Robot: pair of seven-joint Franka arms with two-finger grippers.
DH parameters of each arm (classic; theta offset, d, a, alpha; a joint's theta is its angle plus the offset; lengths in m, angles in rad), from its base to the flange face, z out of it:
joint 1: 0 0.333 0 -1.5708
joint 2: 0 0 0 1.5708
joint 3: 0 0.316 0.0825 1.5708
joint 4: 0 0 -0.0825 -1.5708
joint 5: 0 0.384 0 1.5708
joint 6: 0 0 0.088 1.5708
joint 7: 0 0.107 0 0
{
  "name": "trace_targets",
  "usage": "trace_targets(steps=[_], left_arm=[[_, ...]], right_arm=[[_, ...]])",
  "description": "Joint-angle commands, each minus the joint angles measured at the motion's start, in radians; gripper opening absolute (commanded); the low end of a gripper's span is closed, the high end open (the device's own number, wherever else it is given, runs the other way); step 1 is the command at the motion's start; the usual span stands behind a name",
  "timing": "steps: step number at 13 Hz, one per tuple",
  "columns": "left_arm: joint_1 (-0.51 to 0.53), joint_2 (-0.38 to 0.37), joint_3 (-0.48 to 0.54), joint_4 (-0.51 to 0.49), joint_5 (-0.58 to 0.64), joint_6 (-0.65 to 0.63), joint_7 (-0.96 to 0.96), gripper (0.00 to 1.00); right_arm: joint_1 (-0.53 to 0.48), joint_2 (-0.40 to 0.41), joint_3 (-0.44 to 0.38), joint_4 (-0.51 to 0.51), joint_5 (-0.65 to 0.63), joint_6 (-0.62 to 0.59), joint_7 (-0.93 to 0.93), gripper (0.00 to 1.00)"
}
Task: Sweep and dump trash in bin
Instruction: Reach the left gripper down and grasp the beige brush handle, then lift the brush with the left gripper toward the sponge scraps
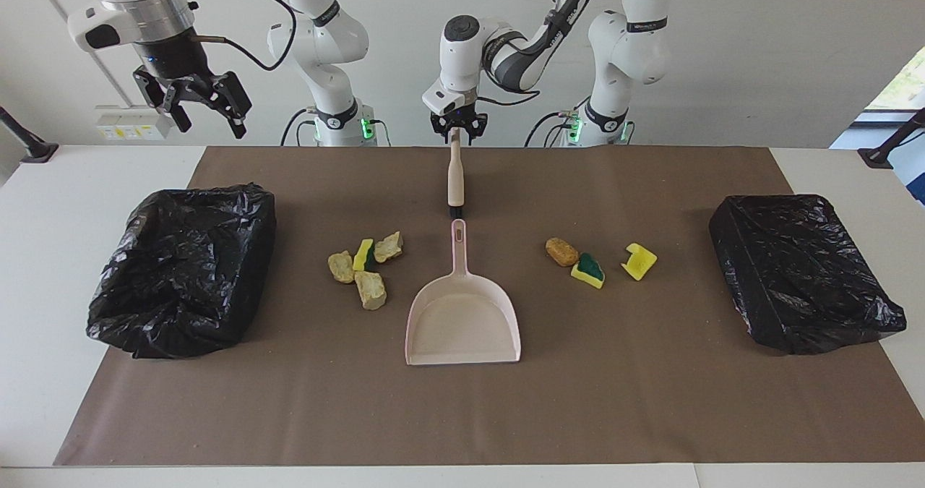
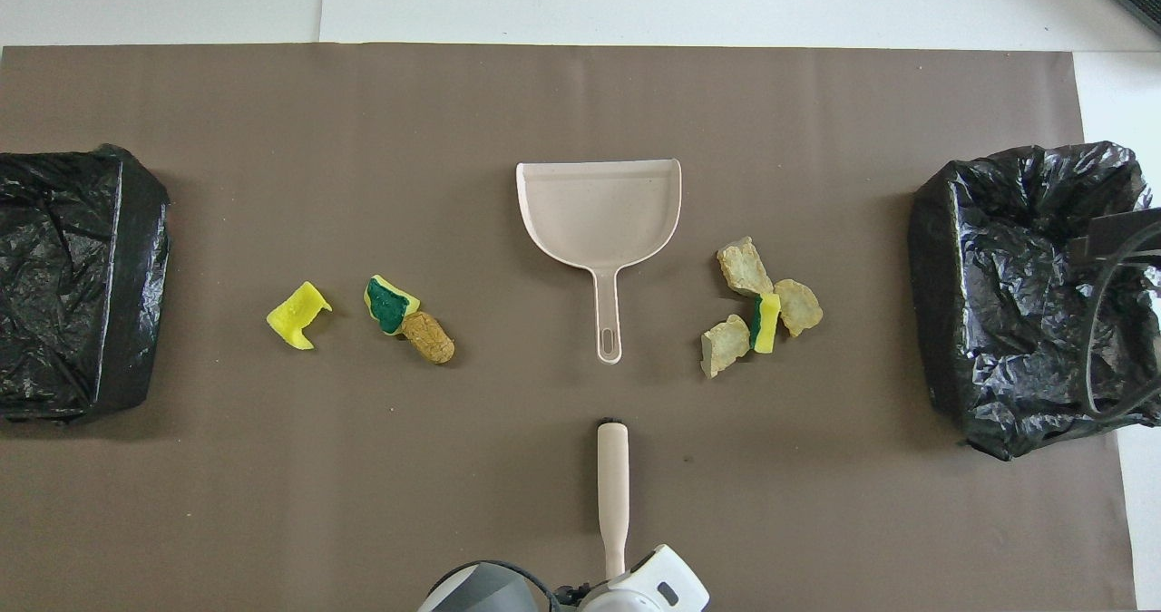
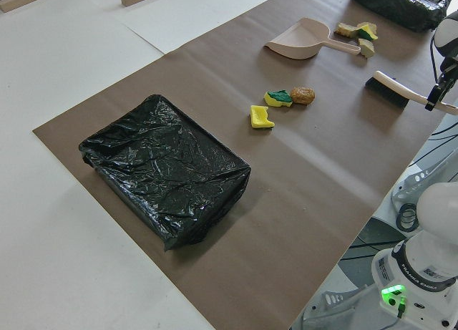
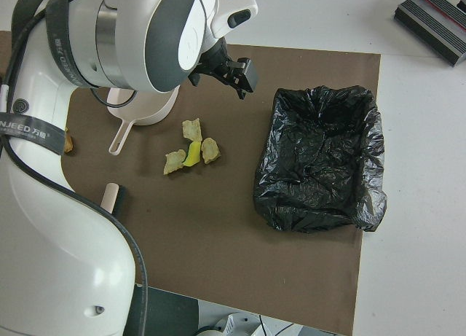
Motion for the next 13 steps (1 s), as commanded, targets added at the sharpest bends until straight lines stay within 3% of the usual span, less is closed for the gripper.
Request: trace_targets(steps=[1,3,7,13], left_arm=[[-0.019,-0.005,0.020,-0.010,-0.019,0.016,0.008,0.12],[-0.018,-0.007,0.020,-0.012,-0.019,-0.004,0.008,0.00],[0.002,-0.030,0.029,0.010,-0.019,-0.095,0.008,0.00],[0.235,-0.156,0.031,0.019,0.037,-0.317,0.124,0.00]], right_arm=[[0.000,-0.018,-0.002,-0.018,-0.002,0.000,-0.010,1.00],[0.000,-0.018,-0.002,-0.018,-0.002,0.000,-0.010,1.00],[0.000,-0.018,-0.002,-0.018,0.000,0.000,-0.010,1.00],[0.000,-0.022,0.000,-0.018,-0.002,-0.057,-0.011,1.00]])
